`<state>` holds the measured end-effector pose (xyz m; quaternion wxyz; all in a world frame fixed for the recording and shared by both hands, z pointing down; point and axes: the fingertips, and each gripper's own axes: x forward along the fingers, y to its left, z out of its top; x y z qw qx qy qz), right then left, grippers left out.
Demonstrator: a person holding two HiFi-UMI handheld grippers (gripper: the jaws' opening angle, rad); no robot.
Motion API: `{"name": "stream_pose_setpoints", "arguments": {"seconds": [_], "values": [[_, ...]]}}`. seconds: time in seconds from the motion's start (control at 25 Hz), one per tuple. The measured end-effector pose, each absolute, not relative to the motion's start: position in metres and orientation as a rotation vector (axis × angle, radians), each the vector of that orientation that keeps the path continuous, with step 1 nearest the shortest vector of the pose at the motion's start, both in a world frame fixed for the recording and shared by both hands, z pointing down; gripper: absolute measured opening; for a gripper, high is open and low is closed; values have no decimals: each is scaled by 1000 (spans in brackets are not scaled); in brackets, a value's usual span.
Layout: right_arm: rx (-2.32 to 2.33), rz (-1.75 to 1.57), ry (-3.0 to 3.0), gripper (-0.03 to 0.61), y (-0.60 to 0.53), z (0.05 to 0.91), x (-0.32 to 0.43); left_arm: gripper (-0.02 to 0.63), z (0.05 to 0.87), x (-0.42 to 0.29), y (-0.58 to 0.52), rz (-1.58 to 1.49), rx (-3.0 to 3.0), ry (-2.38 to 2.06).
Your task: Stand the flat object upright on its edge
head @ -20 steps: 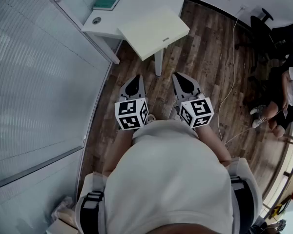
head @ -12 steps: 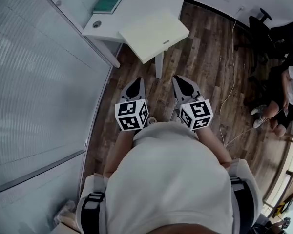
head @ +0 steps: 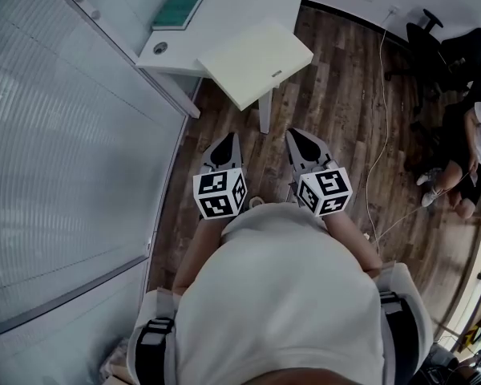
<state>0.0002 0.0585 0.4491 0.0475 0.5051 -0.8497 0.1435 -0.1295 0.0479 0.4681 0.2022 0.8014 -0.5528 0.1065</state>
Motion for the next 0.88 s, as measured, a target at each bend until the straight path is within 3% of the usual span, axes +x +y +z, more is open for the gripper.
{"name": "stream_pose_setpoints", "arguments": {"seconds": [0.88], "values": [[1484,537,-2594,20,38,459,-4,21,485,-133,25,322,2210,-1505]]}}
